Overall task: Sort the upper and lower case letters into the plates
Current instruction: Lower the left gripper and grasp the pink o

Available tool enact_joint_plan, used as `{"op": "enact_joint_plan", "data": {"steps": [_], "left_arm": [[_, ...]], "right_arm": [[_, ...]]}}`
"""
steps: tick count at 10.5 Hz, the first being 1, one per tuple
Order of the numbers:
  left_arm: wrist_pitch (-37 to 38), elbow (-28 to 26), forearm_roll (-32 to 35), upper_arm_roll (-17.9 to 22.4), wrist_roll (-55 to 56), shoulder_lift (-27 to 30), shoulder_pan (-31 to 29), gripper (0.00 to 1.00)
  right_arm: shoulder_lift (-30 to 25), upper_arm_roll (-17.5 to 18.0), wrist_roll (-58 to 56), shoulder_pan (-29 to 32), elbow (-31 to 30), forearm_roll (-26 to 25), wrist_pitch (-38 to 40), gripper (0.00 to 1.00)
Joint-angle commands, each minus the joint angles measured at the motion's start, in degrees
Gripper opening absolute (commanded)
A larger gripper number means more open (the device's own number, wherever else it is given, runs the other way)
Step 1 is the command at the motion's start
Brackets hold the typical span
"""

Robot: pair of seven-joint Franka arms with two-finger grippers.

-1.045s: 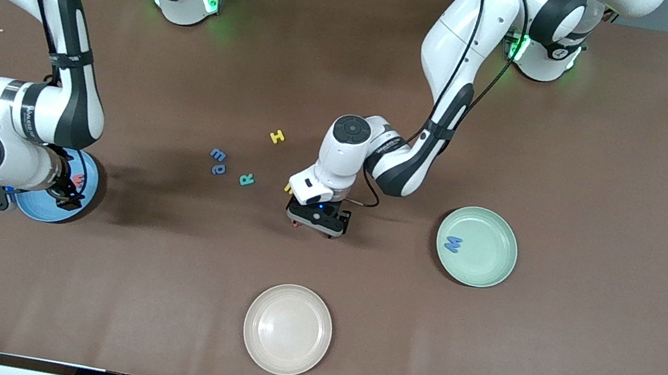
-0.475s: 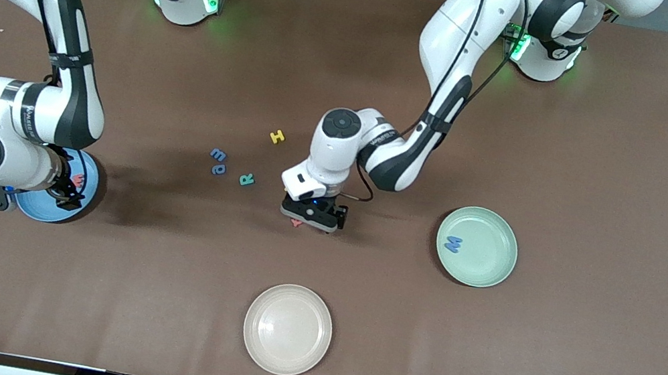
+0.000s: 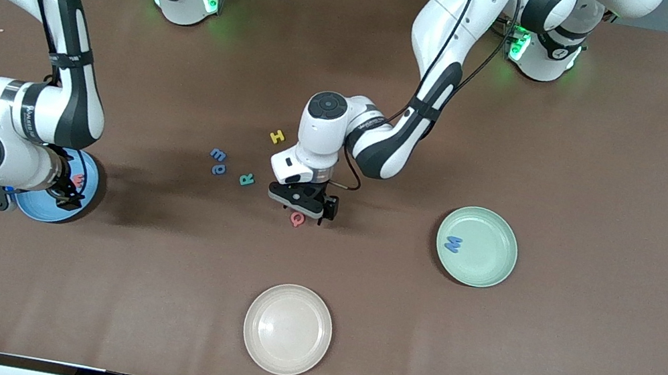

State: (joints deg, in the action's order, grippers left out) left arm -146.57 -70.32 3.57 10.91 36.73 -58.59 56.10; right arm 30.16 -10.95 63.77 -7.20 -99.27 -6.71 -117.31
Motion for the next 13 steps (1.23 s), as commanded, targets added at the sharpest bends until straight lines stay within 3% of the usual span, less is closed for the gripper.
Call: {"op": "enact_joint_plan", "data": {"steps": [1, 3, 9, 11, 13], "left_arm": [[-1.9, 0.2, 1.3, 0.8, -2.3, -0.7, 0.3, 1.0], [-5.9, 0.3, 1.4, 0.8, -2.4, -2.0, 0.4, 1.0], [-8.0, 0.4, 1.4, 0.6, -3.5, -3.8, 0.8, 1.0], [-7.7, 0.1, 1.4, 0.5, -3.3, -3.6, 0.9, 0.92], [-5.1, 0.1, 1.3, 0.3, -3.3, -3.1, 0.9, 0.74]], "right_arm": [[-0.2, 0.1, 0.7, 0.0, 0.3, 0.7, 0.5, 1.0], [-0.2, 0.1, 0.7, -0.2, 0.3, 0.7, 0.6, 1.0], [-0.1, 0.1, 0.7, -0.5, 0.3, 0.7, 0.6, 1.0], [-0.1, 0.1, 0.7, -0.5, 0.3, 0.7, 0.5, 1.0], [-0.1, 0.1, 0.7, -0.5, 0.3, 0.7, 0.5, 1.0]]}}
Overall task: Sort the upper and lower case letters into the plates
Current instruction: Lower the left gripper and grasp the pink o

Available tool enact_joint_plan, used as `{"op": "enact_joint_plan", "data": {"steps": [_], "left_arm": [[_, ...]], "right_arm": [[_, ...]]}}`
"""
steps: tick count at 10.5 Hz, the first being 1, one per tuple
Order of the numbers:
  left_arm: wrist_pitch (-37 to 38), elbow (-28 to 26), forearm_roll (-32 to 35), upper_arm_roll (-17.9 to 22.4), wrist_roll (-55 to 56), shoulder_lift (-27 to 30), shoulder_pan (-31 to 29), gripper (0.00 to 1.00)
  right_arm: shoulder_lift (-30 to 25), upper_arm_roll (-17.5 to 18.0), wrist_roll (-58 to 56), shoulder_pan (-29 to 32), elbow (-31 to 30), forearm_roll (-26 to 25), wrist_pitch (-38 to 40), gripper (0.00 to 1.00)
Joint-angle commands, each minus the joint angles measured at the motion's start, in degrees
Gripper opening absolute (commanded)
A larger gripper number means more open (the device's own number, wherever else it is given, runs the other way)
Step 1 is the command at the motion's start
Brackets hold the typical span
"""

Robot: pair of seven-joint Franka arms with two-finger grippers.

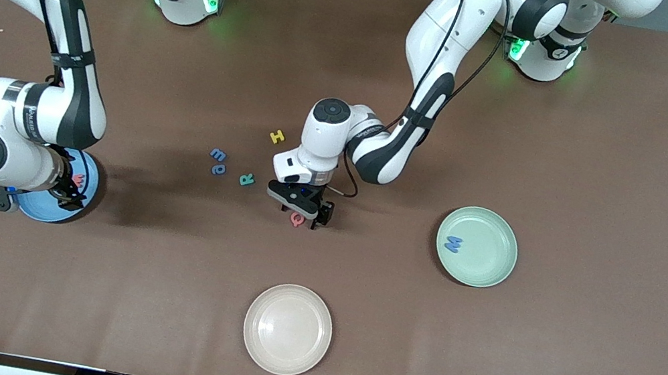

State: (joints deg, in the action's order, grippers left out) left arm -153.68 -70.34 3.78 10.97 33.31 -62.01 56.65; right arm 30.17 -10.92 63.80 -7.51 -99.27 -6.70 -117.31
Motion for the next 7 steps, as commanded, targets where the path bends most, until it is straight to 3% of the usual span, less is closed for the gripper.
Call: {"op": "enact_joint_plan", "data": {"steps": [1, 3, 5, 7], "left_arm": [[2.9, 0.1, 1.0, 0.3, 0.1, 0.7, 0.3, 0.61], [4.5, 0.1, 0.8, 0.1, 0.2, 0.7, 0.3, 0.46], [4.9, 0.1, 0.8, 0.1, 0.2, 0.7, 0.3, 0.46], [4.9, 0.1, 0.8, 0.1, 0.2, 0.7, 0.3, 0.25]], "right_arm": [[-0.1, 0.0, 0.7, -0.1, 0.3, 0.7, 0.6, 1.0], [-0.1, 0.0, 0.7, -0.1, 0.3, 0.7, 0.5, 1.0], [-0.1, 0.0, 0.7, -0.2, 0.3, 0.7, 0.6, 1.0], [-0.1, 0.1, 1.1, -0.8, 0.2, 0.8, 0.5, 1.0]]}}
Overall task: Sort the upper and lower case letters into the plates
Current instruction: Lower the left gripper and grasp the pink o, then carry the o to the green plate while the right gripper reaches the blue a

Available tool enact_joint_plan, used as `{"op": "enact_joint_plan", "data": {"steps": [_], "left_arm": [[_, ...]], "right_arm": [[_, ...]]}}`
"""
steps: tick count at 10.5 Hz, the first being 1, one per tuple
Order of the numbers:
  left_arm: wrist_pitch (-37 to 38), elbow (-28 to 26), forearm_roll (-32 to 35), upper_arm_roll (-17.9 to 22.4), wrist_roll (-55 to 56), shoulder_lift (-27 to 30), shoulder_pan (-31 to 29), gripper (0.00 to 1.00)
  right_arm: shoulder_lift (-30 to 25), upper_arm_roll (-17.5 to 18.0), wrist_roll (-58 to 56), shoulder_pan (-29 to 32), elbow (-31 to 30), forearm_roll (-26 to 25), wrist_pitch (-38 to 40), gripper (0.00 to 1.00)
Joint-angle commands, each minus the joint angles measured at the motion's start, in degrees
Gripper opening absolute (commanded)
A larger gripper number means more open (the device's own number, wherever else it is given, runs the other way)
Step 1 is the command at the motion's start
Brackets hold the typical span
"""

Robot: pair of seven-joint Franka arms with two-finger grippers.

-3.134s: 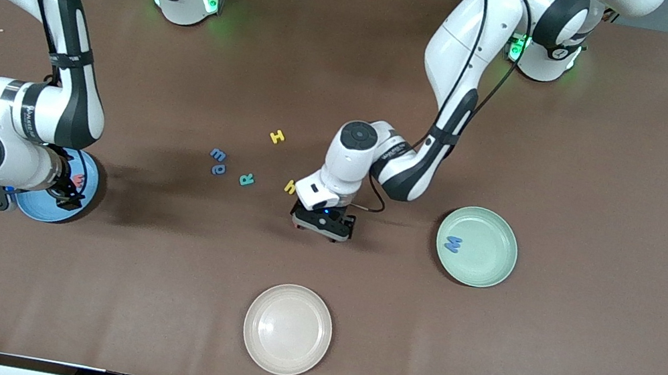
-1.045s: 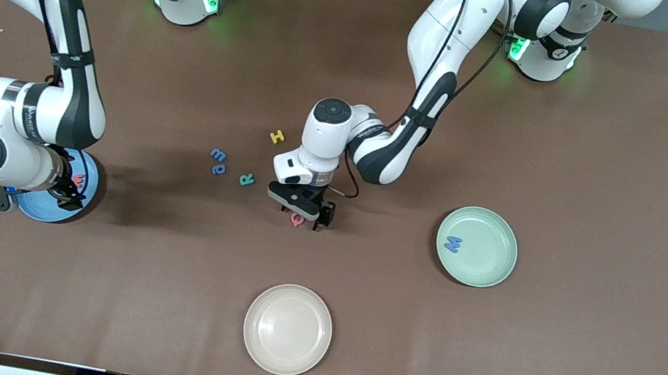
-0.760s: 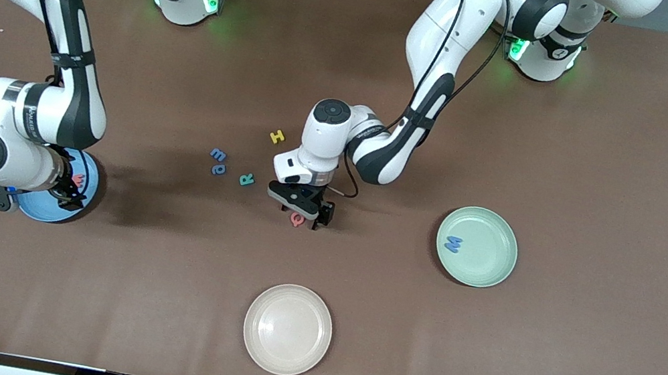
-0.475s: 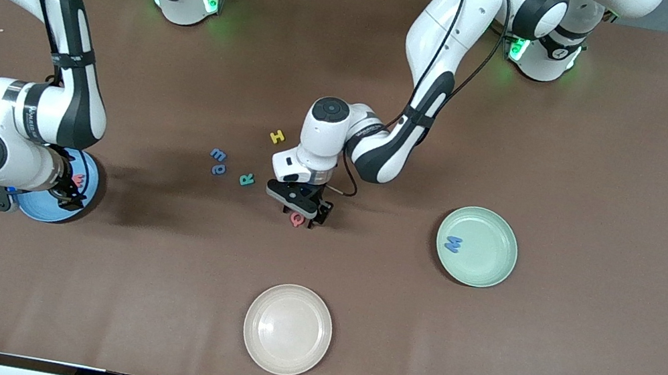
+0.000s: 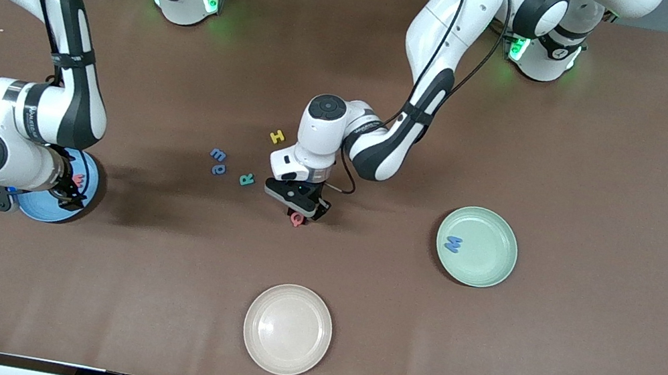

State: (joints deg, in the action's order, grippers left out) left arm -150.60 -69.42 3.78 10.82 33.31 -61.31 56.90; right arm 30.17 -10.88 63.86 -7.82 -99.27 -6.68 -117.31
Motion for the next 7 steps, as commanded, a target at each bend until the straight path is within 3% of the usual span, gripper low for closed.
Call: {"op": "enact_joint_plan", "data": {"steps": [1, 5, 7], "left_arm": [[1.8, -0.8, 0.8, 0.3, 0.2, 0.0, 0.1, 0.19], [3.9, -0.7, 0.5, 0.3, -0.1, 0.5, 0.0, 0.18], [5.7, -0.7, 0.5, 0.2, -0.3, 1.2, -0.1, 0.18]], "right_arm": [[0.0, 0.6, 3.7, -1.3, 0.1, 0.8, 0.2, 1.0], [1.0, 1.1, 12.8, -5.7, 0.1, 1.9, -0.3, 1.0], [1.1, 1.1, 13.3, -6.2, 0.0, 8.1, -0.9, 1.0]]}}
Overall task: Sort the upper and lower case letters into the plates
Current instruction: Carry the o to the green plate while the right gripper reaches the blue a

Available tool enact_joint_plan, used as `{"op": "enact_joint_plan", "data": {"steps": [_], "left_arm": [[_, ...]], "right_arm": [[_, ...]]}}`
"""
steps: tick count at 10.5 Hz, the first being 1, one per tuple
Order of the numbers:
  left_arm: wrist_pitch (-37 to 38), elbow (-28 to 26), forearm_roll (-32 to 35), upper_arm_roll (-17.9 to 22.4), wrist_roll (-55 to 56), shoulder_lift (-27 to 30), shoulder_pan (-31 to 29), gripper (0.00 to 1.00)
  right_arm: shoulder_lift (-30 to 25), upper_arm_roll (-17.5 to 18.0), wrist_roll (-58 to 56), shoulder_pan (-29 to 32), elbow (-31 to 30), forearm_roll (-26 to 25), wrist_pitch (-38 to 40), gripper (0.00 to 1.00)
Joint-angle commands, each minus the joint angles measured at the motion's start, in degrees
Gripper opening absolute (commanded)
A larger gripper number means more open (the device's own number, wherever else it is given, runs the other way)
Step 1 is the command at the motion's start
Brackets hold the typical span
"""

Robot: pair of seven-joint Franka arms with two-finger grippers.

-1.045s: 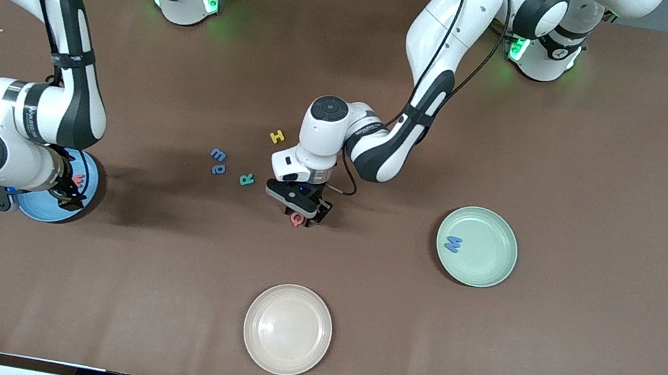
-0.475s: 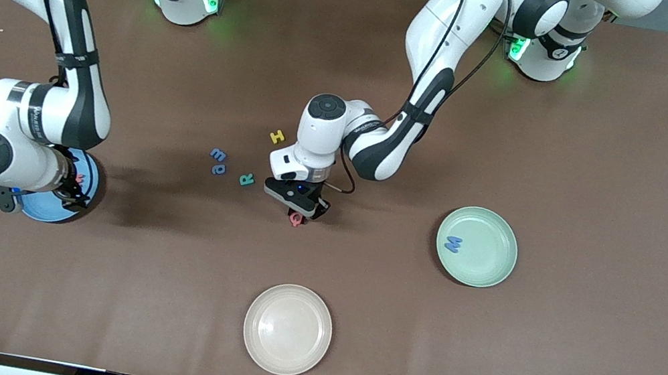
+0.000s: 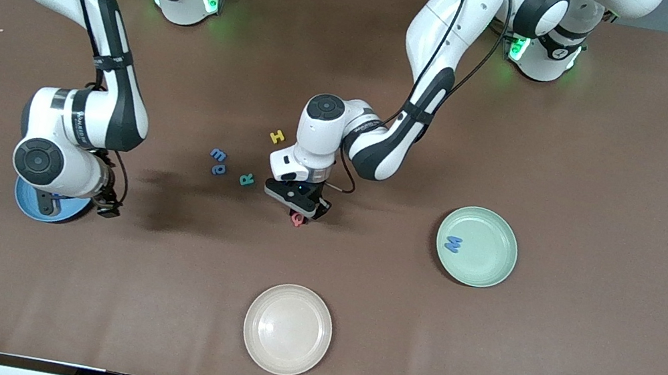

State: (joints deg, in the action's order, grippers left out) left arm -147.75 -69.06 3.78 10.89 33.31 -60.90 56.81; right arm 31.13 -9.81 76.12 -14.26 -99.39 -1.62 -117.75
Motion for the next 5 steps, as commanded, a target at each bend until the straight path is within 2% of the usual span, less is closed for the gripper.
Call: {"op": "enact_joint_plan", "data": {"steps": [1, 3, 5], "left_arm": [[4.8, -1.1, 0.5, 0.0, -0.4, 1.0, -0.1, 0.18], [7.9, -1.1, 0.5, 0.1, -2.4, 1.8, -0.6, 0.18], [10.1, -1.2, 0.5, 0.0, -4.6, 2.8, -1.3, 0.18]], "right_arm": [[0.2, 0.1, 2.4, -0.6, -0.1, 4.2, -0.5, 1.0], [0.3, 0.1, 10.2, -3.8, -1.7, 8.1, -2.6, 1.0], [-0.5, 0.1, 16.6, -7.4, -5.0, 8.2, -4.7, 1.0]]}}
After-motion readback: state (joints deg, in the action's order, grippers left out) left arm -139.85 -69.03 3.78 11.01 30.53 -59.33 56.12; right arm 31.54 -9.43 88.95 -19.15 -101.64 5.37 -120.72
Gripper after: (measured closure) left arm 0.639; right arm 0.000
